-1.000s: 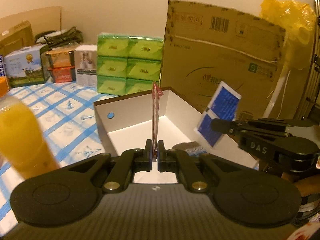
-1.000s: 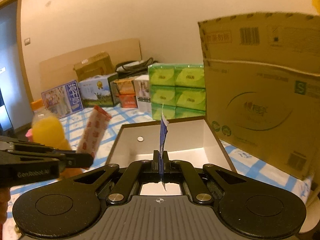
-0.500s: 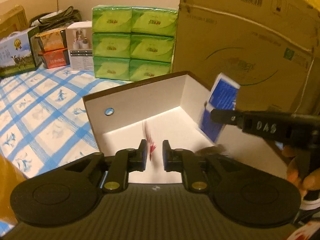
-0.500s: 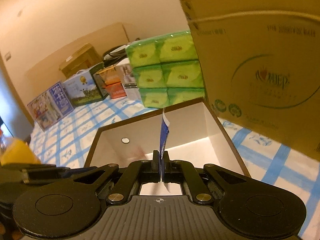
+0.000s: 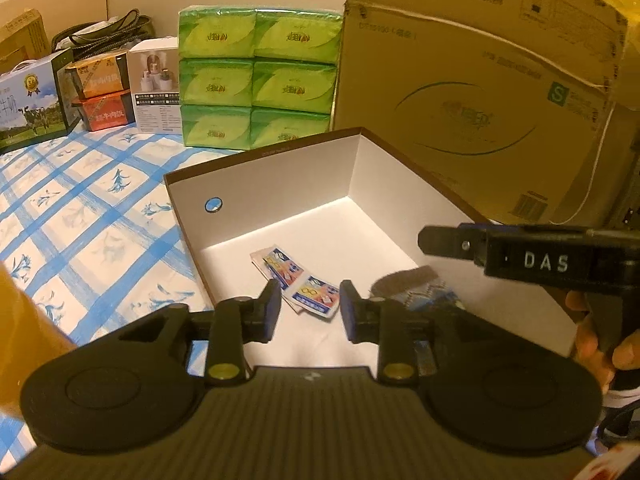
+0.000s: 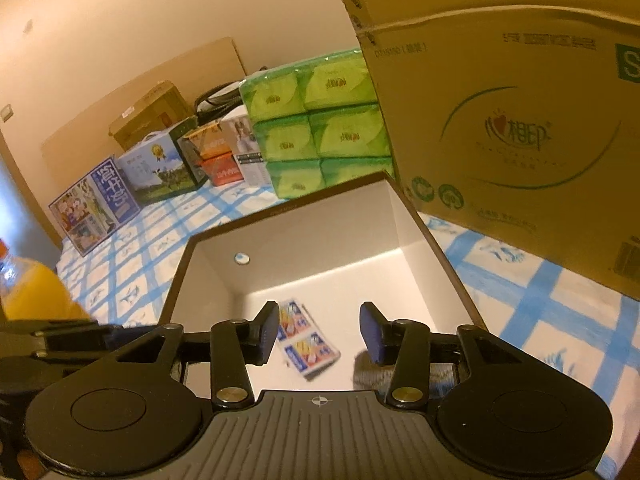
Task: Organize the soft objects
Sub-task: 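Carry both items over the box and open both tools to drop them, then withdraw both tools from the box toward the pile of cloths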
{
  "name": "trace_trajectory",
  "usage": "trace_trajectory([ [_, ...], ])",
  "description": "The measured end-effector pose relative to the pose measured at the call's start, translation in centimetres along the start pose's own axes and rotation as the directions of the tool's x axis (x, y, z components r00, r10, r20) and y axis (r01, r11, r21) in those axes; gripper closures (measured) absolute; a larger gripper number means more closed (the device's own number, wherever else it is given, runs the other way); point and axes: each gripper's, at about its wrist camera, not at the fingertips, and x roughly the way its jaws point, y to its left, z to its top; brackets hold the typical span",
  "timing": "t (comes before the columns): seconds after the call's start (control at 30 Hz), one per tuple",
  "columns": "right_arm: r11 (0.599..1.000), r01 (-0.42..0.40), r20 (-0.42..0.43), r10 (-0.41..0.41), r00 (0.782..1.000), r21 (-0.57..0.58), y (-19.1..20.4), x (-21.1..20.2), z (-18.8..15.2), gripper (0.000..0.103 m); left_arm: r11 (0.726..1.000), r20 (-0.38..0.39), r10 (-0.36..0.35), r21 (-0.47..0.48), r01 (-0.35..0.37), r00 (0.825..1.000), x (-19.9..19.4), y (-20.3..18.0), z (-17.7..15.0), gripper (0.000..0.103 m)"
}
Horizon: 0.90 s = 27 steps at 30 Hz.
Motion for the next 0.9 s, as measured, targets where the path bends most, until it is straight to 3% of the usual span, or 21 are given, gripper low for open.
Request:
trace_trajectory([
  [0.4, 1.0, -0.009, 0.041, 0.009, 0.999, 0.008, 1.8, -7.7, -3.4, 0.051, 0.998, 0.075, -0.057, -0.032, 0.06, 0.996, -8.5, -1.0, -4.1, 0.057],
  [0.67, 0.999, 0.025, 0.082, -0.021, 0.996, -0.048, 5.2, -13.7, -6.9, 0.051, 0.997, 0.122, -0.024, -0.064, 0.032, 0.992, -15.4, -0.7, -7.9, 0.05],
  [0.9, 0.999, 0.008, 0.101, -0.002, 0.995, -0.053, 8.6, -17.7, -9.8, 0.051, 0.992, 0.139, -0.011, -0.127, 0.029, 0.99, -20.7, 0.8, -11.2, 0.05],
])
